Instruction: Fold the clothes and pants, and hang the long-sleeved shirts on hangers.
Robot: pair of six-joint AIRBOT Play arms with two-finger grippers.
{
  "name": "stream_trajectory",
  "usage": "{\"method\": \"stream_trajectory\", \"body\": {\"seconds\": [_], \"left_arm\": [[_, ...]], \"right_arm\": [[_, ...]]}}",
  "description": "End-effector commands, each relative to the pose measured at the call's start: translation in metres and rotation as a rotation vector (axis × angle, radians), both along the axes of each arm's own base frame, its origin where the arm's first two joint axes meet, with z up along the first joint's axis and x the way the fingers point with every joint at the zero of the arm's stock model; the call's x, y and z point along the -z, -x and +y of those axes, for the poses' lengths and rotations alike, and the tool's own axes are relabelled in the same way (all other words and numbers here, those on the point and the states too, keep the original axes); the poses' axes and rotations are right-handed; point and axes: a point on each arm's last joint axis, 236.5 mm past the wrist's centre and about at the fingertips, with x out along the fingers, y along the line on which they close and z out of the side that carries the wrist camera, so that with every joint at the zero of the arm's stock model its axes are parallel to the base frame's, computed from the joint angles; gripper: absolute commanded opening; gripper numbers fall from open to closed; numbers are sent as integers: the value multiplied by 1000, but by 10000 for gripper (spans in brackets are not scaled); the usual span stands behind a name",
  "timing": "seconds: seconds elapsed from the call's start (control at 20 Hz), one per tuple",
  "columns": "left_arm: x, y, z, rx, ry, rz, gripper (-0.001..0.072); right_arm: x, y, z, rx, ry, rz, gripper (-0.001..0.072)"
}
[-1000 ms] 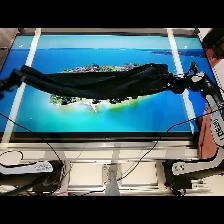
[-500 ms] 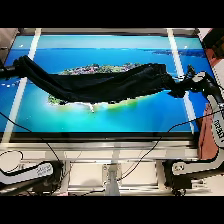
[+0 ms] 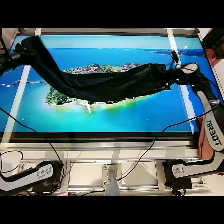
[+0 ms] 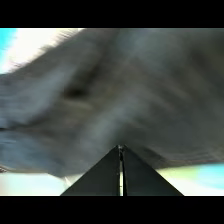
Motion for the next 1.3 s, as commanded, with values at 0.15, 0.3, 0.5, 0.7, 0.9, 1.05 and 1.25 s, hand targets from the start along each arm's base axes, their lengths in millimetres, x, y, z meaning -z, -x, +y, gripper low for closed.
{"method": "stream_trajectory", "body": {"seconds": [0.15, 0.3, 0.5, 0.7, 0.9, 1.05, 1.25], "left_arm": [[-37, -3, -46, 43, 126, -103, 33], [-55, 2, -52, 49, 163, -137, 33], [-68, 7, -57, 39, 230, -153, 33], [-71, 7, -65, 47, 286, -159, 33], [-61, 14, -89, 114, 302, -101, 33], [-63, 17, -114, 155, 357, -87, 33], [-68, 24, -154, 211, 445, -63, 33]], "right_arm": [[-94, -64, 133, -34, 78, -498, 29], [-68, -67, 196, -125, 18, -431, 29], [-11, -50, 256, -273, -11, -286, 29], [33, -19, 310, -354, -40, -176, 28], [62, 16, 358, -388, -59, -130, 28], [59, 34, 391, -384, -98, -166, 27], [43, 42, 418, -344, -139, -245, 27]]}}
